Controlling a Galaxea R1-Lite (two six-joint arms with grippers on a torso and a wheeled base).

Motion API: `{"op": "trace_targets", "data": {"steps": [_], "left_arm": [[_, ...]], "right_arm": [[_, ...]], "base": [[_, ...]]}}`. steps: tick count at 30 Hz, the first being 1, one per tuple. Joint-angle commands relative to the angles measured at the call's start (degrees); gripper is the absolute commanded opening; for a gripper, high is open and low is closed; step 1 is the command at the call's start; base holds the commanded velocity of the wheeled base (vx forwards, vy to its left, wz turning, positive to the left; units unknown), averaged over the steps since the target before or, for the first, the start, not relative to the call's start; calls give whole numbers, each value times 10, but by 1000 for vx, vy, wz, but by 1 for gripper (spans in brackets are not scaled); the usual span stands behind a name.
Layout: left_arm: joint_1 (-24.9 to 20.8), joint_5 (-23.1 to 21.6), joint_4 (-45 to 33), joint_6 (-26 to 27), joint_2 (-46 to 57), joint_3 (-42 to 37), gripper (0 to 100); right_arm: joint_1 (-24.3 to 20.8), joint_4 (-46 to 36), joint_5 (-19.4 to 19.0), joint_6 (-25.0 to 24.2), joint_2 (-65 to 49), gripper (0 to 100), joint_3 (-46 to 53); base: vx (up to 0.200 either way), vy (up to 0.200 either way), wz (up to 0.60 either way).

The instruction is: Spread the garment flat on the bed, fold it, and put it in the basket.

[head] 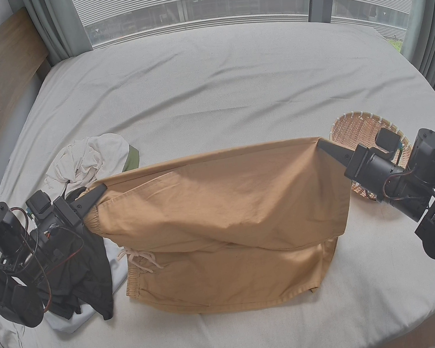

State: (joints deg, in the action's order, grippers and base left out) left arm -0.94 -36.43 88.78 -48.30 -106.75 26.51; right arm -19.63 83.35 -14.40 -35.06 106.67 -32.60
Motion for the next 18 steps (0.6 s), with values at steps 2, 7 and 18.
{"op": "trace_targets", "data": {"steps": [2, 7, 18], "left_arm": [[1, 1, 1, 0, -2, 6, 0], [0, 5, 0, -1, -17, 35, 0], [1, 37, -3, -4, -92, 157, 0]], "right_arm": [[2, 1, 0, 0, 1, 0, -4], [1, -28, 0, 0, 11, 0, -50], [22, -129, 1, 1, 60, 0, -204]], "base": [[0, 0, 0], [0, 0, 0], [0, 0, 0]]}}
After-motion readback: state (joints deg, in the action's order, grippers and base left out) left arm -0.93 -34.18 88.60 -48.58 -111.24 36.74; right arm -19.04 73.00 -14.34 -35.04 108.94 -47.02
